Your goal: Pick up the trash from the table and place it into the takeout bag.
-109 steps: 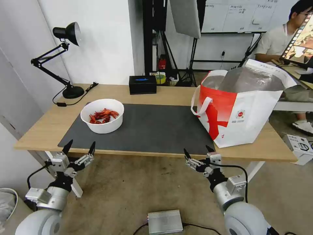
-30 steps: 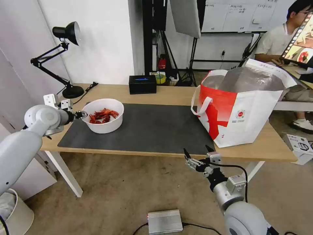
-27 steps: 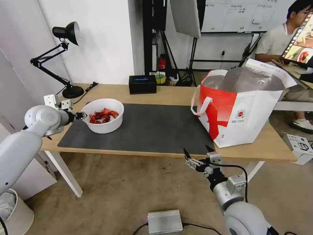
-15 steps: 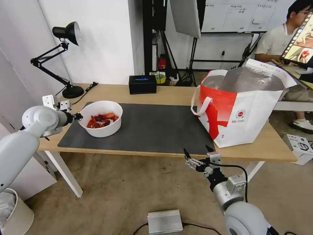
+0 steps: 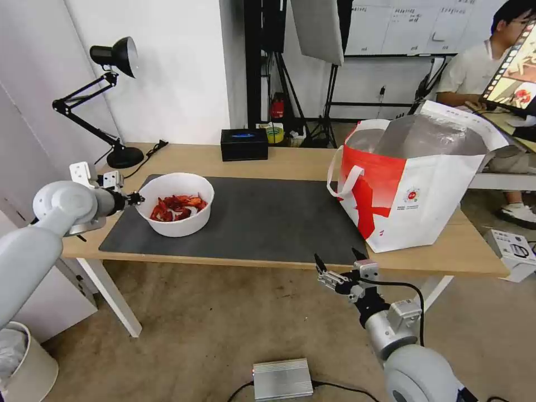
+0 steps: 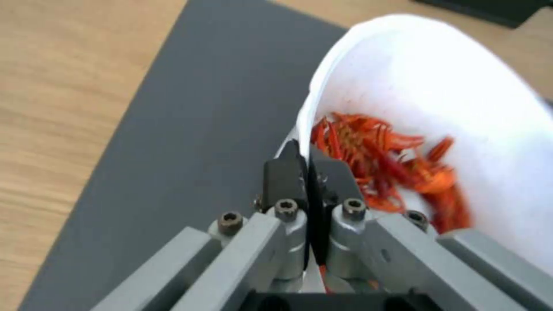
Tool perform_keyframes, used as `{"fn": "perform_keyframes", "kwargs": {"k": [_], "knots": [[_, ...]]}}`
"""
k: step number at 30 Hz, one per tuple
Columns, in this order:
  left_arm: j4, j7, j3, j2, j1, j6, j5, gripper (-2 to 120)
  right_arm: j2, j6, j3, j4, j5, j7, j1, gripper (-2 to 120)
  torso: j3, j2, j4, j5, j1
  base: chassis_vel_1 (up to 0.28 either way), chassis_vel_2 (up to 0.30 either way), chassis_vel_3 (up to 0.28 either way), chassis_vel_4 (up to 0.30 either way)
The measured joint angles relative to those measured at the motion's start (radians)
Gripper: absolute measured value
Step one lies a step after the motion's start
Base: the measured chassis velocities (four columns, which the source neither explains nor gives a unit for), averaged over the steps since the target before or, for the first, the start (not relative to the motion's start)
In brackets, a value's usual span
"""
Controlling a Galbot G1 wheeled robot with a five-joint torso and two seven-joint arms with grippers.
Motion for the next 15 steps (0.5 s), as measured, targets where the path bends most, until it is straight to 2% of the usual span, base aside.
{"fn": "perform_keyframes", "kwargs": {"k": [7,15], "knots": [[-0.058,-0.005,-0.018,0.019,-0.016,0.001,-0.039,0,0.000,0.000,0.000,0.000,0.000,0.000,0.000,100,0.000,0.000,0.0000,0.0001,0.000,0.000,0.000,0.000,0.000],[-0.124,-0.034,0.001,0.029,-0.094,0.001,-0.112,0,0.000,0.000,0.000,0.000,0.000,0.000,0.000,100,0.000,0.000,0.0000,0.0001,0.000,0.000,0.000,0.000,0.000]]}}
